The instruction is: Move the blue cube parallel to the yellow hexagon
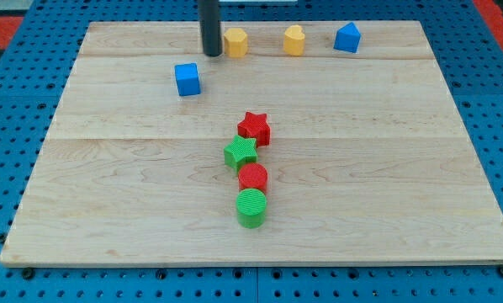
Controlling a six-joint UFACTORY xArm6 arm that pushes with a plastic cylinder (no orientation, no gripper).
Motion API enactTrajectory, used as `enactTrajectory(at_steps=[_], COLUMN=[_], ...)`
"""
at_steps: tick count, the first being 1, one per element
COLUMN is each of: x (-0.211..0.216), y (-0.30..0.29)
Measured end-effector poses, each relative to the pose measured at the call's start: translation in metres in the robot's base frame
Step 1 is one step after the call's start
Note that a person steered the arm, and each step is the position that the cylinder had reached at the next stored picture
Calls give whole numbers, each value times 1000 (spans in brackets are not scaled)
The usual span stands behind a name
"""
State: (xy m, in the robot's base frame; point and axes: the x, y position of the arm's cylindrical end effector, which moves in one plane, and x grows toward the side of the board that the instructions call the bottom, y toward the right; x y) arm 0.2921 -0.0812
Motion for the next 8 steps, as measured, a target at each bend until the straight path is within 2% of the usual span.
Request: enactTrajectory(at_steps=[1, 2, 3, 4, 5, 6, 7, 8], x=[39, 58, 77, 105, 69, 17, -4, 1], y=[15, 4, -41, -52, -89, -54, -66, -48])
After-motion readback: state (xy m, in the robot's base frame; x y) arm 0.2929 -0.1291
